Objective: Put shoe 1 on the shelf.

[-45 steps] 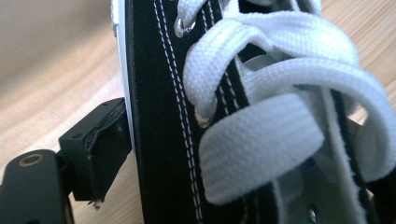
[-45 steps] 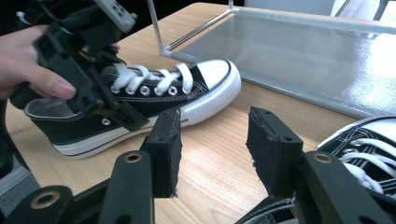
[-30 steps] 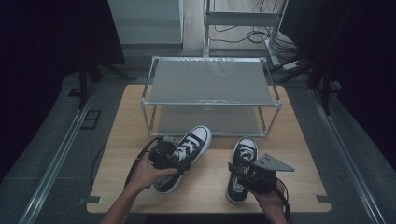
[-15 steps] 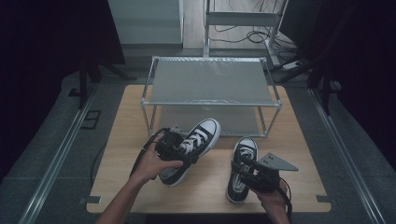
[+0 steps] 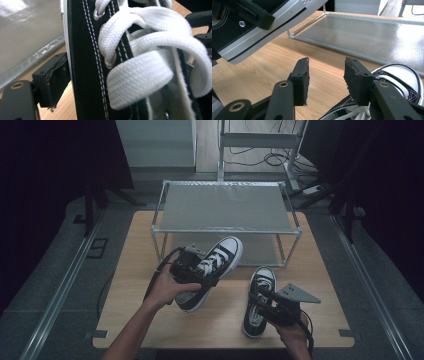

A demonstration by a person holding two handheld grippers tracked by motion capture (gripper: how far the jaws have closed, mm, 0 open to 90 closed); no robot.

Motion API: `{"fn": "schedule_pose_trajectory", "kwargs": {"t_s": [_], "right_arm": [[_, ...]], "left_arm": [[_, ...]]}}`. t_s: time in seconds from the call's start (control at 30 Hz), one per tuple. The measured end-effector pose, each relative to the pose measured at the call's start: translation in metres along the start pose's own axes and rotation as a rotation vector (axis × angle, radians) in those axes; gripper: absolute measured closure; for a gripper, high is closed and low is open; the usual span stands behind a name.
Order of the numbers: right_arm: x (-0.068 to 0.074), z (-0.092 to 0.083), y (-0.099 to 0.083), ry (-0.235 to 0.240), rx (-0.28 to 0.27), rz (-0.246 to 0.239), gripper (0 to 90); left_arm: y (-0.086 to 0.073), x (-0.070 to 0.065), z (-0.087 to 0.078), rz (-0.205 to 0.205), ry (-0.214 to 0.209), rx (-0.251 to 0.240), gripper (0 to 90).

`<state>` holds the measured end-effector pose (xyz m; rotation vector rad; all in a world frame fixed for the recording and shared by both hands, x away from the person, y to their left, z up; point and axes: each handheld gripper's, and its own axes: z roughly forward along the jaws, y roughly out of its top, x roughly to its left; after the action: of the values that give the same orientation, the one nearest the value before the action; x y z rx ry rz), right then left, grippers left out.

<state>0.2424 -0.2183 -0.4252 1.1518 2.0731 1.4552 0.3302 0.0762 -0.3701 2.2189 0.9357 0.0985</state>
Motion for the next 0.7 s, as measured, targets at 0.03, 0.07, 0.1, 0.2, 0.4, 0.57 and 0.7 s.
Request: {"fn": "schedule_pose_trajectory", "kwargs": {"t_s": [0.03, 0.07, 0.1, 0.2, 0.4, 0.57, 0.7], "right_arm": [[0.0, 0.0, 0.0, -0.001, -0.001, 0.0, 54.9], [0.0, 0.0, 0.0, 0.0, 0.001, -0.001, 54.9], [0.0, 0.0, 0.0, 0.0, 0.001, -0.001, 54.9], [0.001, 0.001, -0.001, 0.001, 0.004, -0.001, 55.0], [0.0, 0.002, -0.001, 0.001, 0.006, 0.0, 55.0], [0.001, 0.003, -0.002, 0.004, 0.008, -0.004, 55.0], [0.001, 0.002, -0.001, 0.005, 0.005, -0.001, 55.0]], "left_arm": [[0.002, 0.0, -0.001, 0.003, 0.003, -0.005, 14.5], [0.002, 0.0, -0.001, 0.003, 0.003, -0.005, 14.5], [0.004, 0.0, -0.001, 0.004, 0.002, -0.006, 14.5], [0.013, -0.001, -0.005, 0.003, -0.009, -0.023, 14.5], [0.027, -0.003, -0.009, 0.002, -0.014, -0.039, 14.4], [0.038, -0.003, -0.011, -0.003, -0.003, -0.047, 14.4], [0.051, 0.0, -0.014, -0.013, -0.003, -0.057, 14.4]]}}
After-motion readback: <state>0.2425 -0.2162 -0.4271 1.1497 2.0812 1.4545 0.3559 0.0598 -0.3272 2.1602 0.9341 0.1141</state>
